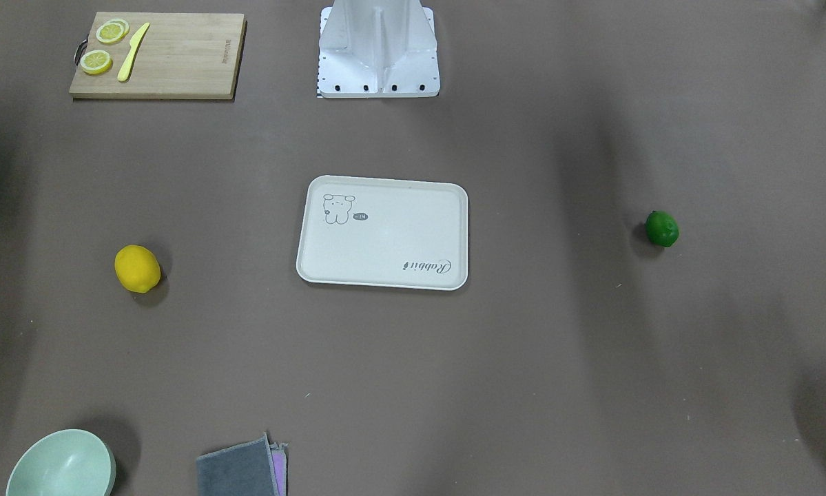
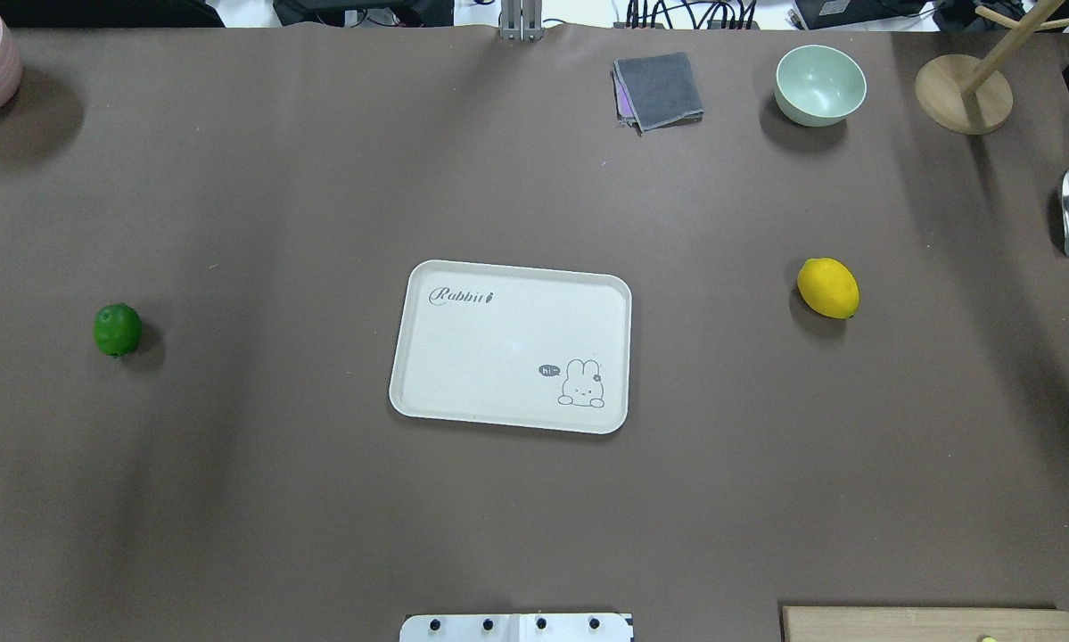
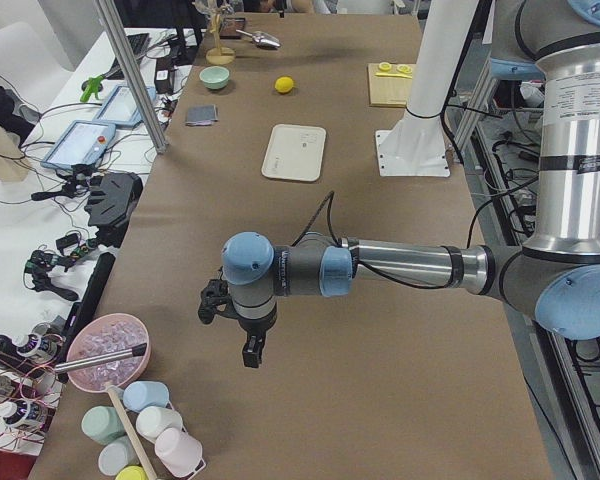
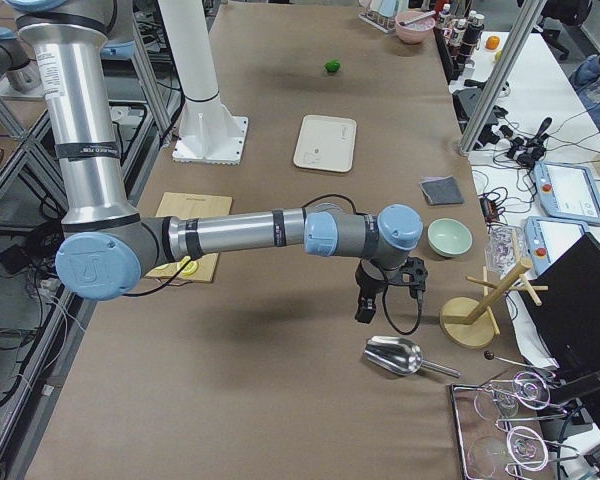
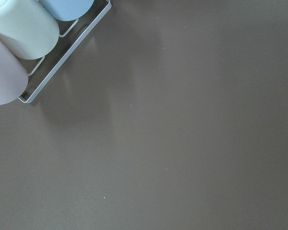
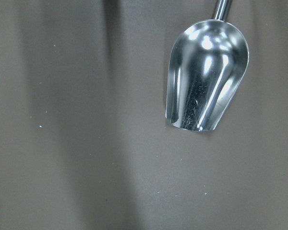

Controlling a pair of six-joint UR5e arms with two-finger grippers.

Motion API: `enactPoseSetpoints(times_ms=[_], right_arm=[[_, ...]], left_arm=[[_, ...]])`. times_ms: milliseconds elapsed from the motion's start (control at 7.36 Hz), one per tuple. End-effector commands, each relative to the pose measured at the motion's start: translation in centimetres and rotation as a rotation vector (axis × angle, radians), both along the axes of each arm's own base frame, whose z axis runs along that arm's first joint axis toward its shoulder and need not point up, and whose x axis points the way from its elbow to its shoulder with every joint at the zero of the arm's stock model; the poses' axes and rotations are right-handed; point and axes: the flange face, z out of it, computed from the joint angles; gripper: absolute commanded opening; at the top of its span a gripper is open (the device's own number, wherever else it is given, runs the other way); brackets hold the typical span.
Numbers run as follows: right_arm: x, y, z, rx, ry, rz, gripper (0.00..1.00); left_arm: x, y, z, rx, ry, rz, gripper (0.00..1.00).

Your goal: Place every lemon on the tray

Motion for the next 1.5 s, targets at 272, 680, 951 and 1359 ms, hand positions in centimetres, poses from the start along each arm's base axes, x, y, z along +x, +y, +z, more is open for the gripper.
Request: enactPoseSetpoints(times_ms=[272, 680, 951, 1359], right_arm=[[0.0, 0.0, -0.4, 0.014, 0.005, -0.003, 1.00], [-4.7, -1.1, -3.1, 0.029, 0.004, -0.048, 1.00], [-8.5, -2.1, -6.6, -0.008, 0.004, -0.007, 1.00], [-15.5, -2.8, -11.6, -0.039, -0.004, 0.004, 1.00]], left_arm=[[0.0, -0.2, -0.2, 0.005, 0.000, 0.002, 0.98], [0.0, -0.2, -0.5, 0.008, -0.002, -0.001, 0.98], [0.1, -0.2, -0.6, 0.011, -0.002, 0.001, 0.98], [0.3, -0.3, -0.7, 0.014, -0.002, 0.008, 0.98]])
